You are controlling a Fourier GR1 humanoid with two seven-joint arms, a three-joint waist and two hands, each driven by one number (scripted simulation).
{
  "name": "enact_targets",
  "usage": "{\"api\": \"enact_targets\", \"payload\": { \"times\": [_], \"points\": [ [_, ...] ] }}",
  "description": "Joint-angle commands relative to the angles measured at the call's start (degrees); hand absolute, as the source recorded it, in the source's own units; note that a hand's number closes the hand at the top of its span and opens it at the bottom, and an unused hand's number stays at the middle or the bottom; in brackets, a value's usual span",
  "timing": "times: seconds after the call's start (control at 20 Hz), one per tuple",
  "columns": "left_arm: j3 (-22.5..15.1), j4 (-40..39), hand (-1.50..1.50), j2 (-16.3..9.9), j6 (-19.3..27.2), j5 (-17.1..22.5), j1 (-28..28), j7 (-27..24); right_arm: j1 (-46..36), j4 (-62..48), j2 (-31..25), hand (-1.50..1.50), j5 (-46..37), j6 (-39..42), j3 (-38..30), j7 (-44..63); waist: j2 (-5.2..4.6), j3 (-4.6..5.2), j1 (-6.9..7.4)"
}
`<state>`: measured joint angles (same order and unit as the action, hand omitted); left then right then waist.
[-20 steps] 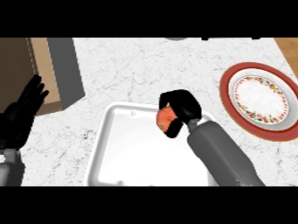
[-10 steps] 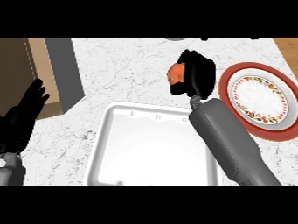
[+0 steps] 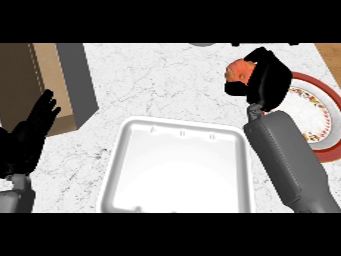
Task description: Pick the squash from the tray and place it in the plate
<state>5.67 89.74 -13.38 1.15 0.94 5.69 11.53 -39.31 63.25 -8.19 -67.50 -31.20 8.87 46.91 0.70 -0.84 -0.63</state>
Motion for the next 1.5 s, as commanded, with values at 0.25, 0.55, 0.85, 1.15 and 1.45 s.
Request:
{"api": "enact_targets", "payload": {
  "times": [0.25,0.55,0.85,1.15,1.45],
  "points": [
    [-1.52,-4.59,0.00,2.42,-0.53,-0.05,3.90,2.05,7.40,1.26,-9.02,1.50,7.57,-2.01,-8.83,-6.21,-0.89,0.80,0.12],
    [0.03,-4.78,0.00,1.43,-2.54,0.72,1.50,-0.91,10.94,-4.37,-13.31,1.50,12.63,0.14,-12.24,-12.22,-1.05,0.79,0.88],
    [-0.87,-2.84,0.00,2.75,-1.04,-0.35,1.69,1.80,11.80,-6.58,-14.20,1.50,29.18,7.55,-19.17,-22.08,-0.92,0.72,0.64],
    [0.18,-4.48,0.00,2.30,-1.79,0.20,5.23,2.95,13.68,-10.21,-13.78,-1.50,31.68,7.51,-18.96,-35.80,-0.82,0.80,0.62],
    [1.34,-4.98,0.00,1.81,-2.07,-0.50,1.43,-0.48,12.90,-3.78,-14.09,-1.50,38.59,2.93,-22.89,-50.36,-0.70,0.76,0.17]
  ]
}}
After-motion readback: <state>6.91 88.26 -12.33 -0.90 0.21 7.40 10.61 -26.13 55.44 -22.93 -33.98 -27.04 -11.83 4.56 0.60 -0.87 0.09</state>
